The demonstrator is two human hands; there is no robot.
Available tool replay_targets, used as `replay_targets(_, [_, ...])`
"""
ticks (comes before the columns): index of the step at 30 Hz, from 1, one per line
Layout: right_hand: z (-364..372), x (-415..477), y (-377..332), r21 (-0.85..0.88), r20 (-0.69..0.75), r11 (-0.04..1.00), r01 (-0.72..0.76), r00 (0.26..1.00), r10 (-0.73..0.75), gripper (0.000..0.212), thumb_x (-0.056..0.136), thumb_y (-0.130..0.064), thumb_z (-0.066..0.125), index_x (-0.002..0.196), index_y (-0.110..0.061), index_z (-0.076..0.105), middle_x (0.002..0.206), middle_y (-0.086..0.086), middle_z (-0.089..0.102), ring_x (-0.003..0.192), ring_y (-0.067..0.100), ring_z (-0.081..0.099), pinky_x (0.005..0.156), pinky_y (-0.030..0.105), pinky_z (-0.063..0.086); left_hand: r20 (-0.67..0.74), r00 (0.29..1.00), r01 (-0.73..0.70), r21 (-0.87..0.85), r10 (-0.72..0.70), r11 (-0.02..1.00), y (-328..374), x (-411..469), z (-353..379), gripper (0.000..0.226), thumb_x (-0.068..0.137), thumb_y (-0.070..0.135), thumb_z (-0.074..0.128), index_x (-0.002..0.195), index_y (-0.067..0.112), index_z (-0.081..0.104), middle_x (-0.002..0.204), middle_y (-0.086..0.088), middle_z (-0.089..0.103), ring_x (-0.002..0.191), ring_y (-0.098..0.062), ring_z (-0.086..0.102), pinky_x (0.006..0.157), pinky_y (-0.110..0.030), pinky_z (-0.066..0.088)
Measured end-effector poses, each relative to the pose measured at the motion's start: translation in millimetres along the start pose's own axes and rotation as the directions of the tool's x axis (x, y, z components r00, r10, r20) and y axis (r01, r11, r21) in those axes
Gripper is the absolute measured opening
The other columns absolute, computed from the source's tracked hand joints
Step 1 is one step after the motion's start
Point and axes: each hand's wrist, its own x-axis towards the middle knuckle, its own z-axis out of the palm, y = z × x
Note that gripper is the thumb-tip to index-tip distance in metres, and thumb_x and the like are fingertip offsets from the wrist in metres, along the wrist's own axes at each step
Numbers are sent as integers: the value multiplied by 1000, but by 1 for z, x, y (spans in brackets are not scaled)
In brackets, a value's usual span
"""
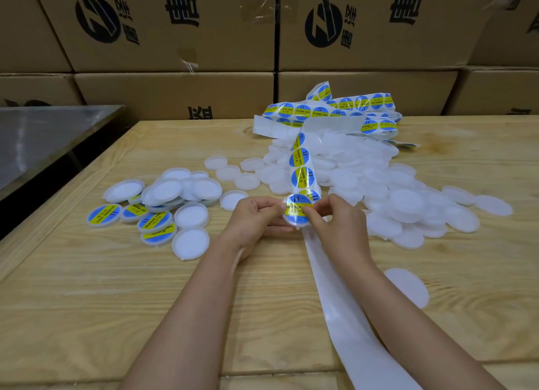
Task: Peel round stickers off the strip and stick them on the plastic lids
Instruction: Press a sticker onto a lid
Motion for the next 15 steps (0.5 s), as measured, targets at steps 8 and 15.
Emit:
replay_targets(8, [6, -5, -4, 104, -87, 994, 20, 996, -11, 63, 83, -21, 68, 138, -22, 37, 88, -8, 64, 82, 8, 59, 69, 18, 36, 12, 1000, -3, -82, 4, 997, 0, 1, 3, 11, 89, 1, 56, 84, 0, 66, 75, -13, 72, 68, -20, 71, 60, -26, 57])
replay_targets(15, [11, -3, 1, 143, -171, 989, 20, 985, 5, 8, 88, -19, 62, 84, -12, 61, 83, 4, 66, 76, 15, 58, 65, 17, 41, 93, 995, -29, -51, 34, 998, 0, -1, 5, 12, 91, 2, 54, 90, 2, 66, 76, -9, 73, 71, -18, 71, 61, -27, 57])
